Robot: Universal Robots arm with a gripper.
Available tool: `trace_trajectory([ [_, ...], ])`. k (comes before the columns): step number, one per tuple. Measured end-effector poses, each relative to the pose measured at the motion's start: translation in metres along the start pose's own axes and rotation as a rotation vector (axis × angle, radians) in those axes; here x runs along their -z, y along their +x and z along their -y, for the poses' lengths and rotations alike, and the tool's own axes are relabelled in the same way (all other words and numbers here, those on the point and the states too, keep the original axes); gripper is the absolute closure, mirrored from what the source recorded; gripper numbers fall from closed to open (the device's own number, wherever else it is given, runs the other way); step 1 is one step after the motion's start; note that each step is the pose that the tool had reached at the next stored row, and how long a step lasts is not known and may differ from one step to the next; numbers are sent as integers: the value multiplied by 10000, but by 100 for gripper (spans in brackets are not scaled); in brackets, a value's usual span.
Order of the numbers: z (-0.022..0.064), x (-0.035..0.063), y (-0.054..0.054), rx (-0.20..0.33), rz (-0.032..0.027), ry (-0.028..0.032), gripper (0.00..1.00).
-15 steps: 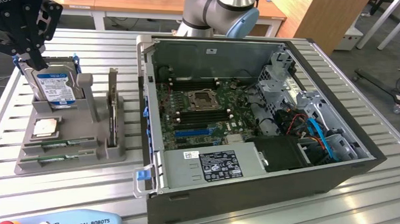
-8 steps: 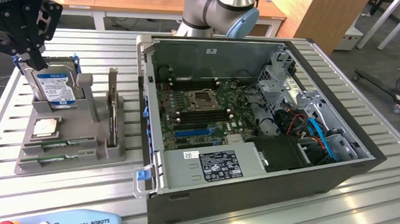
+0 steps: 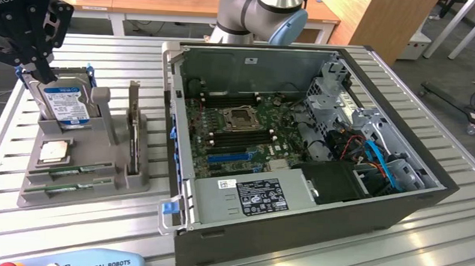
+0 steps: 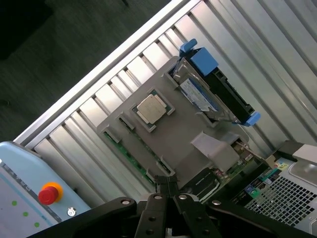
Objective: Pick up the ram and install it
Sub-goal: 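Pick up the ram and move it above insertion slot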
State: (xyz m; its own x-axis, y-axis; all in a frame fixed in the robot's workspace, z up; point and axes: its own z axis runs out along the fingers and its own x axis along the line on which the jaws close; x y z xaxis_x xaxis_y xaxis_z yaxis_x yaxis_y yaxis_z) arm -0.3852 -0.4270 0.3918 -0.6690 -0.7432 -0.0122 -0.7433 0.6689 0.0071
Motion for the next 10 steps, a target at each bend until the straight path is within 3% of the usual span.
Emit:
trace_trajectory([
  [10,0,0,0,1150,-8,-14,90],
])
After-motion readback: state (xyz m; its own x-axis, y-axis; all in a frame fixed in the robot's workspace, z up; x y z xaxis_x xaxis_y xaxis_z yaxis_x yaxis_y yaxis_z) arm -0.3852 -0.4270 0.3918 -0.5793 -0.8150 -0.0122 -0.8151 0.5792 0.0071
